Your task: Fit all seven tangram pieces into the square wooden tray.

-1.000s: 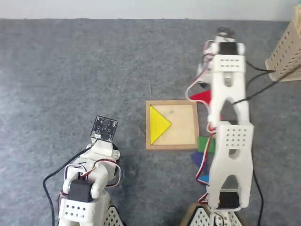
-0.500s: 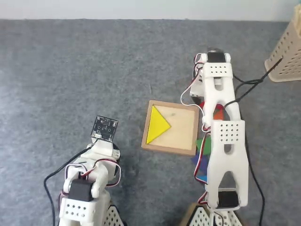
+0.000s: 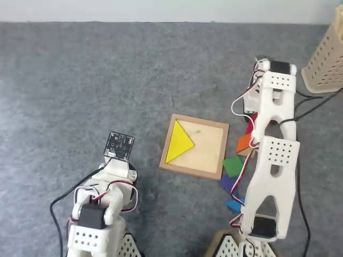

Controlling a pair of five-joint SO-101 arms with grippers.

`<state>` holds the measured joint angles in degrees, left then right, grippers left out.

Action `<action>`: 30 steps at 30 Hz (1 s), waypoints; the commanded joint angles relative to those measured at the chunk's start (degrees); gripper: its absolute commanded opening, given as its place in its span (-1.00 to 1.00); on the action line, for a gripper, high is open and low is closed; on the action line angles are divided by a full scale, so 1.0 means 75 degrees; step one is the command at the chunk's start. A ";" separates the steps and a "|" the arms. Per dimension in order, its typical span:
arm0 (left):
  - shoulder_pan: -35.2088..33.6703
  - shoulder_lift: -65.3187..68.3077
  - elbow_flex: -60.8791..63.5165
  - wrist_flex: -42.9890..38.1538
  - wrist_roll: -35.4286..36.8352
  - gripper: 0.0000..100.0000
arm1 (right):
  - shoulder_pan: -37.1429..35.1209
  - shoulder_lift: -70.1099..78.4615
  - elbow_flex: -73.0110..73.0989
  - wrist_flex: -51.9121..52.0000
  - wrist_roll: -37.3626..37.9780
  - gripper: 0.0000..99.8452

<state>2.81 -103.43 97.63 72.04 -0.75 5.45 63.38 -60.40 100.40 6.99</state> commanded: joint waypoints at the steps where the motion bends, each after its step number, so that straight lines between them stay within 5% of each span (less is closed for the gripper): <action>1: 0.0059 -0.0164 -0.0147 0.0047 0.0059 -0.98 | 0.0311 -0.0205 -0.0246 0.0322 0.0539 -0.60; 13: 0.0059 -0.0164 -0.0147 0.0047 0.0059 -0.98 | 0.0264 -0.0955 -0.0563 0.0358 0.0293 -0.68; 30: 0.0047 -0.0164 -0.0147 0.0047 0.0059 -0.98 | -0.0826 -0.6289 0.4653 -0.0076 -0.0070 -0.67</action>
<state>2.81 -103.43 97.63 72.04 -0.75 1.76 26.64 -30.77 100.31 8.31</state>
